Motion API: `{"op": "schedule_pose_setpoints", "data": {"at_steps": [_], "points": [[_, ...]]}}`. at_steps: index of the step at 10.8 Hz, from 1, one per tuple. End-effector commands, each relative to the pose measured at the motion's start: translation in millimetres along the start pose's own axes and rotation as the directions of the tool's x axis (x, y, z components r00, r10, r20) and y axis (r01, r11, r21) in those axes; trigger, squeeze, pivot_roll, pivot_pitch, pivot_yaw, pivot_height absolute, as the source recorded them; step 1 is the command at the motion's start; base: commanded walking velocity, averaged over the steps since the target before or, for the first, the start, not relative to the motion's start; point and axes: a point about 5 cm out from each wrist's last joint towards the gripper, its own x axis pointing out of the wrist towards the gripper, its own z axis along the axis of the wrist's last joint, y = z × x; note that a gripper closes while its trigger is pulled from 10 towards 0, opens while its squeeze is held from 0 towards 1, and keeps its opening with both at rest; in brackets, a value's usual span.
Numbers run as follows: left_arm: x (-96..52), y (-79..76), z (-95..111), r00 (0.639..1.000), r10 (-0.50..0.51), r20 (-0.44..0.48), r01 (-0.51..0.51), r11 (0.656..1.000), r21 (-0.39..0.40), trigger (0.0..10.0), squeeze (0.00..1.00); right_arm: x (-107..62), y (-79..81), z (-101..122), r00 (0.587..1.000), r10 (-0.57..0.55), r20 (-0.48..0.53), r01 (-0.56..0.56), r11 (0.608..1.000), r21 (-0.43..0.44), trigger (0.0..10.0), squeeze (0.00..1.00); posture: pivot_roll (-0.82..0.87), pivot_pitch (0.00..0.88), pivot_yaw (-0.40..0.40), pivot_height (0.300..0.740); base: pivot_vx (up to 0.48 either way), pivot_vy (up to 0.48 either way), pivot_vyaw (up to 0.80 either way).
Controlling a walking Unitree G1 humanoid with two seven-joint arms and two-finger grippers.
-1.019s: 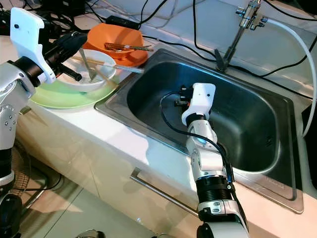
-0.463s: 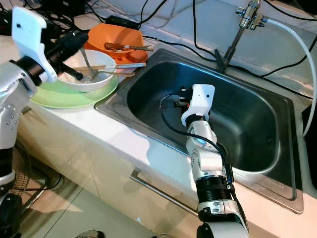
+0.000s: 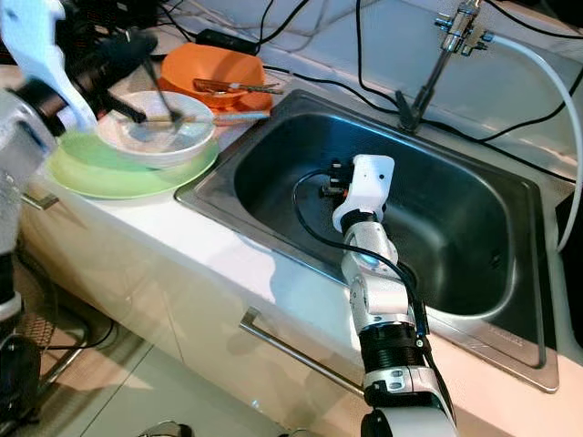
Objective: Kitchen organization
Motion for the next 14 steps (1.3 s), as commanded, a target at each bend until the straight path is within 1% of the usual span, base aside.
{"op": "schedule_pose_setpoints", "data": {"at_steps": [1, 4, 5, 6, 7, 8, 9, 10, 11, 12, 13, 14], "points": [[0.4, -9.0, 2.5, 0.998, -0.064, 0.011, 0.064, 0.997, -0.036, 10.0, 0.0, 3.1, -0.5, 3.9, 1.0, 0.0, 0.012, 0.0, 1.0, -0.003, 10.0, 0.0, -0.01, 0.047, -0.139, 0.74, 0.0, 0.0, 0.0], [0.4, -9.3, 15.5, 0.995, -0.081, 0.063, 0.086, 0.994, -0.074, 10.0, 0.0, 3.7, -1.3, 4.0, 1.0, 0.0, 0.014, 0.0, 1.0, -0.004, 10.0, 0.0, -0.01, 0.041, -0.139, 0.74, 0.0, 0.0, 0.0], [1.4, -12.1, 22.7, 0.991, -0.091, 0.094, 0.095, 0.994, -0.045, 10.0, 0.0, 3.9, 0.5, 3.5, 1.0, 0.003, 0.013, -0.003, 1.0, -0.001, 10.0, 0.0, -0.01, 0.041, -0.139, 0.74, 0.0, 0.0, 0.0], [2.8, -14.5, 31.9, 0.98, -0.106, 0.166, 0.111, 0.994, -0.022, 10.0, 0.0, 3.9, 0.6, 3.3, 1.0, 0.004, 0.012, -0.004, 1.0, 0.0, 10.0, 0.0, -0.01, 0.042, -0.139, 0.74, 0.0, 0.0, 0.0], [2.6, -16.8, 38.6, 0.969, -0.122, 0.216, 0.127, 0.992, -0.01, 10.0, 0.0, 4.0, -0.4, 3.0, 1.0, 0.001, 0.012, -0.001, 1.0, -0.001, 10.0, 0.0, -0.01, 0.043, -0.14, 0.74, 0.0, 0.0, 0.0], [3.1, -20.8, 43.8, 0.957, -0.128, 0.262, 0.14, 0.99, -0.026, 10.0, 0.0, 4.1, -0.7, 3.1, 1.0, 0.0, 0.012, 0.0, 1.0, -0.002, 10.0, 0.0, -0.01, 0.044, -0.139, 0.74, 0.0, 0.0, 0.0], [9.2, -32.0, 47.3, 0.93, -0.125, 0.346, 0.162, 0.983, -0.082, 10.0, 0.0, 4.3, -1.2, 3.4, 1.0, -0.003, 0.014, 0.003, 1.0, -0.003, 10.0, 0.0, -0.01, 0.044, -0.141, 0.74, 0.0, 0.0, 0.0], [17.6, -47.2, 42.9, 0.914, -0.141, 0.38, 0.207, 0.968, -0.14, 10.0, 0.0, 4.4, -0.9, 3.6, 1.0, -0.002, 0.015, 0.002, 1.0, -0.005, 10.0, 0.0, -0.01, 0.042, -0.14, 0.74, 0.0, 0.0, 0.0], [22.7, -56.2, 37.9, 0.909, -0.144, 0.391, 0.227, 0.958, -0.175, 10.0, 0.0, 4.4, -1.2, 4.0, 1.0, -0.004, 0.018, 0.004, 1.0, -0.007, 10.0, 0.0, -0.01, 0.043, -0.136, 0.74, 0.0, 0.0, 0.0], [29.1, -67.5, 29.3, 0.907, -0.147, 0.395, 0.252, 0.94, -0.229, 10.0, 0.0, 4.1, -3.3, 5.2, 1.0, -0.015, 0.025, 0.015, 1.0, -0.013, 10.0, 0.0, -0.02, 0.043, -0.132, 0.74, 0.0, 0.0, 0.0], [35.3, -75.5, 10.2, 0.92, -0.125, 0.371, 0.247, 0.921, -0.301, 10.0, 0.0, 3.0, -10.3, 7.0, 0.999, -0.038, 0.037, 0.04, 0.998, -0.046, 10.0, 0.0, -0.03, 0.045, -0.13, 0.74, 0.0, 0.0, 0.0], [37.2, -78.0, 1.1, 0.927, -0.109, 0.359, 0.238, 0.911, -0.336, 10.0, 0.0, 2.2, -13.1, 7.8, 0.998, -0.044, 0.045, 0.047, 0.996, -0.08, 10.0, 0.0, -0.03, 0.046, -0.129, 0.74, 0.0, 0.0, 0.0]]}}
